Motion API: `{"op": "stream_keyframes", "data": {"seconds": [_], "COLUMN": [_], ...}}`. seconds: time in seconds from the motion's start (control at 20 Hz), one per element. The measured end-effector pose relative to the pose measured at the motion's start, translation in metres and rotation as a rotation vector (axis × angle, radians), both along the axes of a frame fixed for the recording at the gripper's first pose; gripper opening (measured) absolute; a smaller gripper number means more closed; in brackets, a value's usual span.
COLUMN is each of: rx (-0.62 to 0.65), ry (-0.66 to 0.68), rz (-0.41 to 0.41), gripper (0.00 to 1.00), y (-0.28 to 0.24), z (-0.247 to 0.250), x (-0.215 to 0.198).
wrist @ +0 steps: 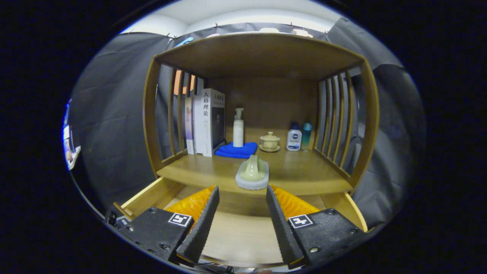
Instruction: Pull open the drawer, take out the items inside it, and place them on the countertop above the cabinet.
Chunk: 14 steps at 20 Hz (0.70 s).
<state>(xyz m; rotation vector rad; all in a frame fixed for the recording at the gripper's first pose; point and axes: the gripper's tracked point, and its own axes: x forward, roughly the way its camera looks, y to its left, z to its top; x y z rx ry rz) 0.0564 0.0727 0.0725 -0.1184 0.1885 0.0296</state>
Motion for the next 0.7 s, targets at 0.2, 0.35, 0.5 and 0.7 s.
{"op": "stream_keyframes", "data": {"seconds": [0.2, 0.35, 0.5, 0.7], "rx": [0.009, 0.0, 0.016, 0.043], "ry": [-0.05, -0.109, -0.12, -0.113], "rz": [-0.004, -0.019, -0.032, -0.036], "gripper": [0.79, 0.88, 1.0, 1.0], "y": [-0.004, -0.01, -0.012, -0.011], "z": [-0.008, -0.007, -0.019, -0.041], "x": [-0.032, -0.059, -0.083, -0.112]}}
